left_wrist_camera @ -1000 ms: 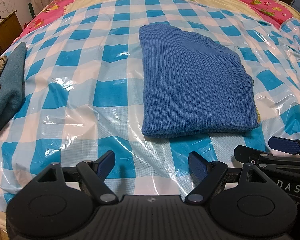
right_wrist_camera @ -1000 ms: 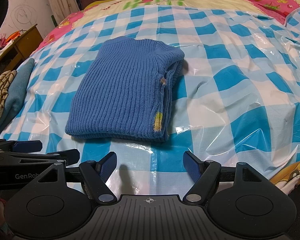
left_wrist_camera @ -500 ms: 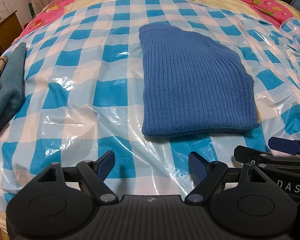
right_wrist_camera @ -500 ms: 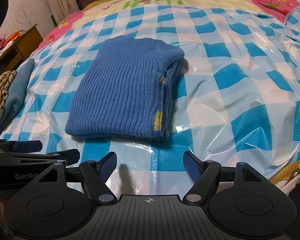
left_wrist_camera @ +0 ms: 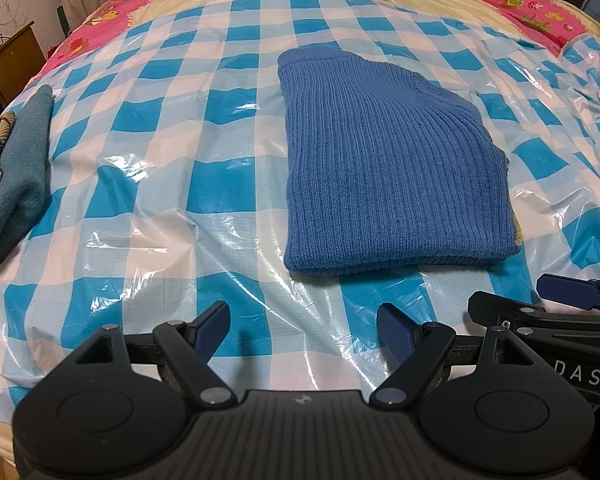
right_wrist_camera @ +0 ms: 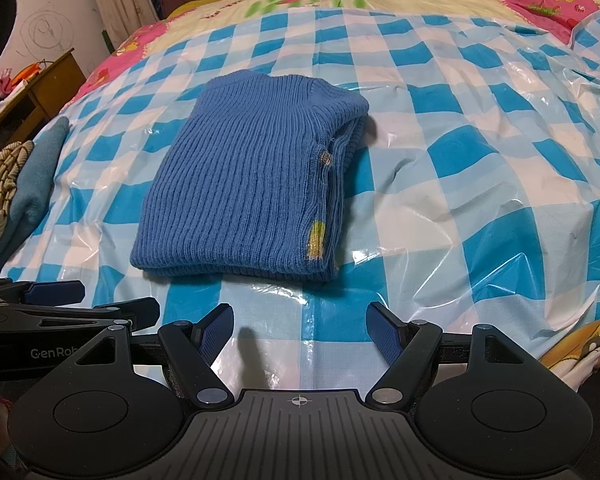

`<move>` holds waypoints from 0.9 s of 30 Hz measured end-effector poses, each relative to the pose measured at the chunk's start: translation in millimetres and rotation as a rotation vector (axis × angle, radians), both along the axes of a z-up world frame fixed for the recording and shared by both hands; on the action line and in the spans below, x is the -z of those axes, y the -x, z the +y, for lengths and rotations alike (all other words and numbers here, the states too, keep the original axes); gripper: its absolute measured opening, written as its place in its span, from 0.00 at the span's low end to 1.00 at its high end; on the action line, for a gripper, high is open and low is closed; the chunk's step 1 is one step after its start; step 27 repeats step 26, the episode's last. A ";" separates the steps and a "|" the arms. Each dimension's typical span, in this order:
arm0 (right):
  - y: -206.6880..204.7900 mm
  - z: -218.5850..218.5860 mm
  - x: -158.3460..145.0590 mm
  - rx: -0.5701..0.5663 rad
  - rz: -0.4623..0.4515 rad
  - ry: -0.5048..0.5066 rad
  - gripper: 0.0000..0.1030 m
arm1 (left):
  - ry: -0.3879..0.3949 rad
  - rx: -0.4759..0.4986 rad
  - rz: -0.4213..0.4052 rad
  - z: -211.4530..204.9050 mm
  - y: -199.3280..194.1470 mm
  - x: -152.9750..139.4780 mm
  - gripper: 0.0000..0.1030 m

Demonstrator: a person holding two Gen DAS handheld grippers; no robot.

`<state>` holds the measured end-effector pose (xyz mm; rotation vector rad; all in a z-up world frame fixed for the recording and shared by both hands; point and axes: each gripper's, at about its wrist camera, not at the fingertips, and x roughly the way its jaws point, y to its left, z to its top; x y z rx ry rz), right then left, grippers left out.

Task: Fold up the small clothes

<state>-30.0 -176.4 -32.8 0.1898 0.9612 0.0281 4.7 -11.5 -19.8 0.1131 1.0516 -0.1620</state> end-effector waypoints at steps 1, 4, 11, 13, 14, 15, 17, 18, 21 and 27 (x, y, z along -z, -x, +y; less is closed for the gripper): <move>-0.2 -0.1 -0.1 0.000 0.000 0.000 0.72 | 0.000 0.000 0.000 0.4 -0.1 0.1 0.82; 0.1 0.1 0.2 0.000 0.000 0.000 0.72 | -0.001 0.000 0.000 0.2 -0.1 0.1 0.82; -0.2 -0.3 -0.1 0.000 0.000 -0.001 0.72 | -0.004 0.001 -0.004 0.5 -0.2 0.3 0.82; -0.2 -0.3 -0.1 0.000 0.000 0.000 0.72 | -0.004 0.001 -0.004 0.8 -0.1 0.2 0.82; -0.2 -0.3 -0.1 0.000 0.000 0.000 0.72 | -0.005 0.002 -0.004 0.7 0.0 0.1 0.82; -0.2 -0.4 -0.1 -0.001 0.000 0.000 0.72 | -0.006 0.003 -0.006 1.0 0.0 0.1 0.82; -0.1 -0.4 -0.1 -0.001 0.000 -0.001 0.72 | -0.010 0.003 -0.009 1.1 0.6 -0.5 0.82; -0.1 -0.4 -0.1 -0.001 0.000 -0.001 0.72 | -0.011 0.003 -0.010 1.8 0.5 -0.4 0.82; -0.3 -0.7 -0.2 -0.001 0.001 -0.001 0.72 | -0.010 0.000 -0.008 1.2 0.8 -0.8 0.82; 0.2 0.3 0.1 -0.003 -0.001 -0.002 0.72 | -0.014 -0.008 -0.006 0.4 0.8 -1.1 0.82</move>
